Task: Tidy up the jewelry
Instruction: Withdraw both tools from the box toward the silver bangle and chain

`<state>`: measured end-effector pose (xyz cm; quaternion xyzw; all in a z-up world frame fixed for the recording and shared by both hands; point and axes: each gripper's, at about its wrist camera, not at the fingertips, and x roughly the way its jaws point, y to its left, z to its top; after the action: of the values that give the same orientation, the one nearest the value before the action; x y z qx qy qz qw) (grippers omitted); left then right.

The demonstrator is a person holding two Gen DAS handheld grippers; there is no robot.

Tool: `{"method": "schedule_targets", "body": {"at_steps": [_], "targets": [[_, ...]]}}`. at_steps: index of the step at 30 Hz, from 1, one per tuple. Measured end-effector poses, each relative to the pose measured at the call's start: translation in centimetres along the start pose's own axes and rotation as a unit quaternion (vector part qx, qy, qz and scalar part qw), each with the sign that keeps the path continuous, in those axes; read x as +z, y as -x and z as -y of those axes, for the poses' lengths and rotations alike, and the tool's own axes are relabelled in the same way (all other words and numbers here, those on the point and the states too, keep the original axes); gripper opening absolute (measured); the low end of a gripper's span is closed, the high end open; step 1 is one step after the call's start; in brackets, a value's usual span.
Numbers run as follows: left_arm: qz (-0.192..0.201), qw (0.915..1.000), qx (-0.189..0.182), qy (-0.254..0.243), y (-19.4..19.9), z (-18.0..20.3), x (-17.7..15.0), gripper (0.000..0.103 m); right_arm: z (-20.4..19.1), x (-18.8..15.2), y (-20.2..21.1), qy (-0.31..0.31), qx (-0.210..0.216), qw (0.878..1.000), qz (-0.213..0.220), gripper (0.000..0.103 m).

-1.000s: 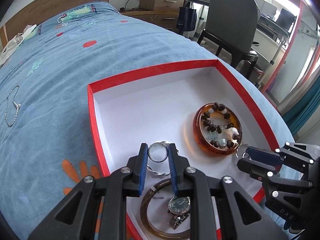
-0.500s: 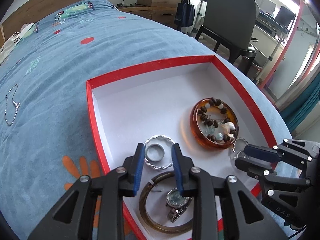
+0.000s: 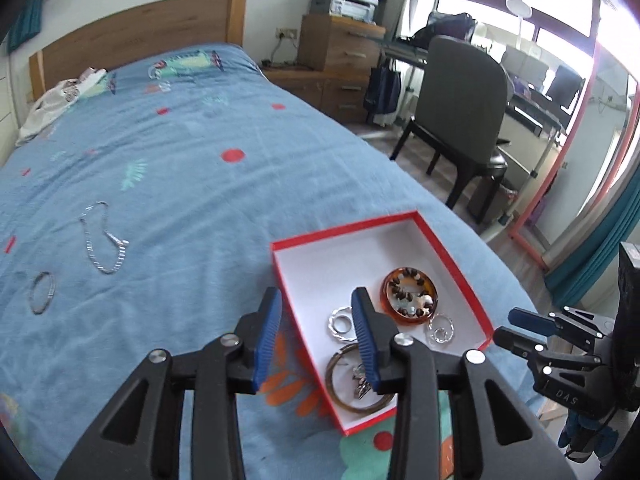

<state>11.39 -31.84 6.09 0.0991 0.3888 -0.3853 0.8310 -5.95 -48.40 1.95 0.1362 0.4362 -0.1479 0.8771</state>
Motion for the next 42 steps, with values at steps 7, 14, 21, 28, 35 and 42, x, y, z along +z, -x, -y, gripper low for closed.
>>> {"method": "schedule_targets", "body": {"at_steps": [7, 14, 21, 28, 35, 42], "targets": [[0.026, 0.9993, 0.026, 0.002, 7.1, -1.5, -1.9, 0.035, -2.0, -0.3, 5.0, -0.011, 0.018, 0.999, 0.038, 0.039], [0.041, 0.9959, 0.078, 0.023, 13.2, -2.6, -5.9, 0.041, -5.3, -1.1, 7.6, 0.005, 0.043, 0.997, 0.056, 0.041], [0.050, 0.9870, 0.137, 0.068, 17.6, -4.7, -9.4, 0.041, -9.3, -2.1, 9.2, 0.033, 0.072, 0.995, 0.062, 0.042], [0.061, 0.9799, 0.165, 0.094, 20.4, -6.4, -11.6, 0.041, -12.6, -2.6, 10.0, 0.060, 0.089, 0.992, 0.063, 0.044], [0.065, 0.9745, 0.180, 0.116, 21.5, -8.5, -12.8, 0.041, -15.7, -2.9, 10.3, 0.087, 0.091, 0.990, 0.055, 0.044], [0.070, 0.9720, 0.184, 0.128, 21.3, -10.8, -13.3, 0.042, -18.2, -2.5, 9.8, 0.112, 0.083, 0.989, 0.041, 0.046]]}}
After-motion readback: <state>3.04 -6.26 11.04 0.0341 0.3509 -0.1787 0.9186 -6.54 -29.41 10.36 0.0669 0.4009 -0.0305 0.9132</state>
